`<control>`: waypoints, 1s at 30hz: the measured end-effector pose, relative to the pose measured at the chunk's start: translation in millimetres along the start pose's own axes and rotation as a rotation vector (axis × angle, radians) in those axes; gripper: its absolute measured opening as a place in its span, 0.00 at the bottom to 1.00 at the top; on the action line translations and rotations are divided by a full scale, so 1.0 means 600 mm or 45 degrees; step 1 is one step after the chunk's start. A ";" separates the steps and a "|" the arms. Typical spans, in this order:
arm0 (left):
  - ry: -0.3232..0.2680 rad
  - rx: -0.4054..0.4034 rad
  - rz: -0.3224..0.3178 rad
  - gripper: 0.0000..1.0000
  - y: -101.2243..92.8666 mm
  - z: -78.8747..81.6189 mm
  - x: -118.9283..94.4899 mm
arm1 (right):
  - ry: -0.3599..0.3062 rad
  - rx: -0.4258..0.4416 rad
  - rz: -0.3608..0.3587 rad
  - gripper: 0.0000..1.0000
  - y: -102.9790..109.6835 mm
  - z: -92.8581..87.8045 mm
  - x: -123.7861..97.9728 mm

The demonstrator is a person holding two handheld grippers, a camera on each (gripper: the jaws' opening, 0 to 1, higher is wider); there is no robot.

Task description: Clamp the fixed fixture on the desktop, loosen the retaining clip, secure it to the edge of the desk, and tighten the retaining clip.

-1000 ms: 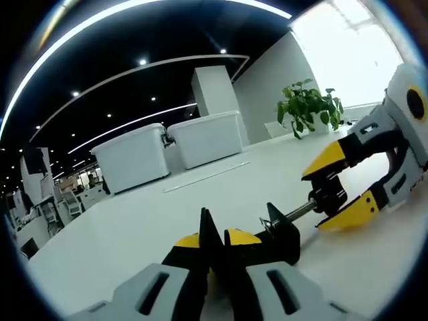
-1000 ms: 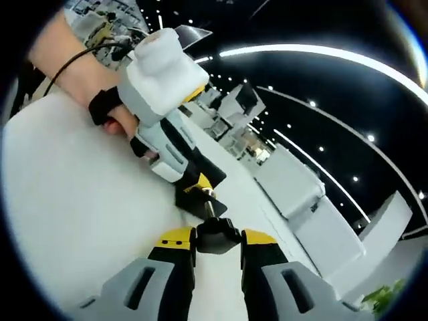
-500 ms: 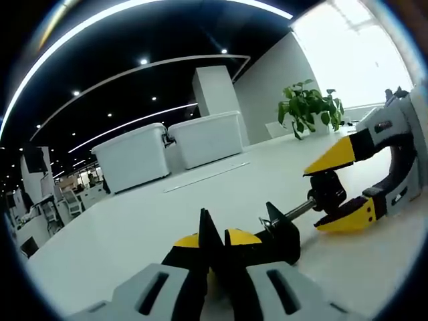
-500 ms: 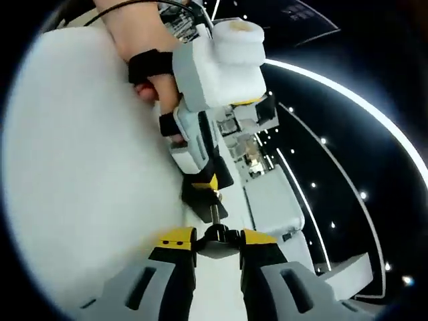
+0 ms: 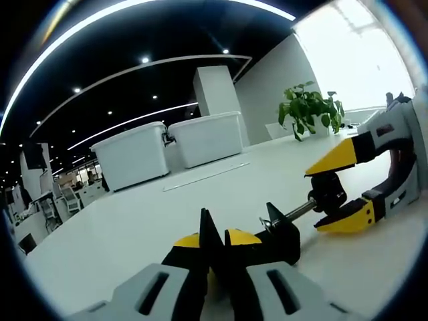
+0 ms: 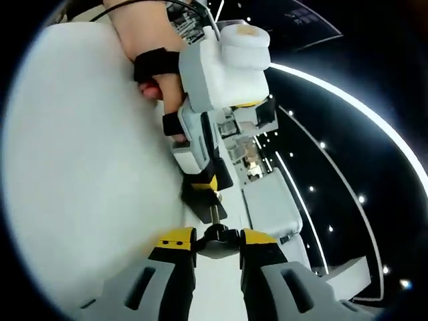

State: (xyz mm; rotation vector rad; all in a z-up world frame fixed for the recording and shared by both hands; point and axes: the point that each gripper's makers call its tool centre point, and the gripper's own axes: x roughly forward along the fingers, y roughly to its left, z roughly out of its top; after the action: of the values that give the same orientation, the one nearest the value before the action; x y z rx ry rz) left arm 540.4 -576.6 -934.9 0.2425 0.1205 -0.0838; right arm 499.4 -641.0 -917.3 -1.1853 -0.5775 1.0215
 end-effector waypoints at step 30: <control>-0.003 0.036 -0.012 0.09 -0.002 0.000 0.001 | -0.159 1.331 0.125 0.33 -0.017 -0.022 0.003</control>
State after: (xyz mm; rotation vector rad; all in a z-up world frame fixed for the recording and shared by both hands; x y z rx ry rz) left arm 541.0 -577.6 -935.2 0.2700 0.1183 -0.0952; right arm 514.7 -646.3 -912.1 -0.2234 -0.0234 1.2463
